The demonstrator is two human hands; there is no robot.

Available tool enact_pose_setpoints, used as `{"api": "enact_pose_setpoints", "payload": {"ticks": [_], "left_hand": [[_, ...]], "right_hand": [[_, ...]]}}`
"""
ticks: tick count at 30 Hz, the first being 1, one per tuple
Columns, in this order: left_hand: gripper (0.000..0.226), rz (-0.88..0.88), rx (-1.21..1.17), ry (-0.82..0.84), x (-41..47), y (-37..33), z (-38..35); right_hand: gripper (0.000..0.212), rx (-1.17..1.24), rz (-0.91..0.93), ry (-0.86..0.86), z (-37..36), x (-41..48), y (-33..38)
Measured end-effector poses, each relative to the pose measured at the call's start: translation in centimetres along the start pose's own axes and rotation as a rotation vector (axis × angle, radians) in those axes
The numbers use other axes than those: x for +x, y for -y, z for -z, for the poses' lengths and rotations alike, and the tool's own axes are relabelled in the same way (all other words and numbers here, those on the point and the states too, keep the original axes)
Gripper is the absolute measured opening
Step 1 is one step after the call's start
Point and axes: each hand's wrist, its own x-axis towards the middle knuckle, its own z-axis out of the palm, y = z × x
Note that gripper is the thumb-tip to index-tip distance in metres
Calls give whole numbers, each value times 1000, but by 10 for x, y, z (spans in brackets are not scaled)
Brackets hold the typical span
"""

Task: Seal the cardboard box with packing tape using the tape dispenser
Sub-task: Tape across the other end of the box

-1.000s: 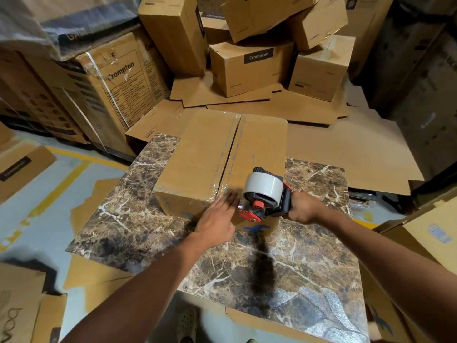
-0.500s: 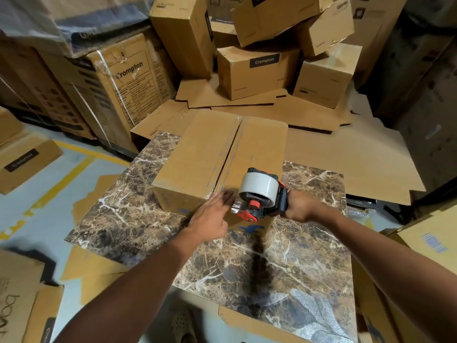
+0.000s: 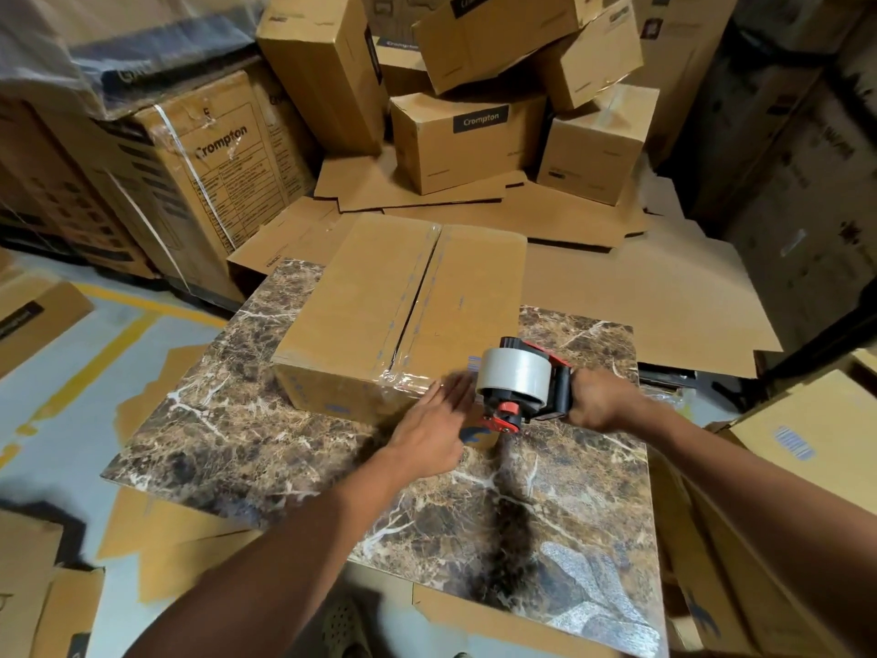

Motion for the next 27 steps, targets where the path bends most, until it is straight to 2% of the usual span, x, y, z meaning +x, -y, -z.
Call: {"api": "enact_pose_setpoints", "payload": {"ticks": [5,8,11,20,24,25,27], "left_hand": [[81,41,-39,-28,0,0,-4],[74,17,-30,-41,-1,2,-4],[78,8,-20,-14,-2,4,-9],[66,70,-78,-8,6,-5,-1],[50,86,-243,-196,37,-26,24],[43,91,-321,-194,49,-30,29],[33,116,-464,-80,72,-36,36]], "right_hand": [[29,-7,-7,-12,-3,-2,-3],[17,6,-37,2,-5,-6,-17],[10,-3,-88,23,-10,-15,-41],[17,-60,-116,-70,-26,-30,-55],[24,-56,-164,-89,-33,-33,-60],[23,-59,-163,-101,-35,-35,-61],[19,-70,-167,-124,-37,-38,-63]]}}
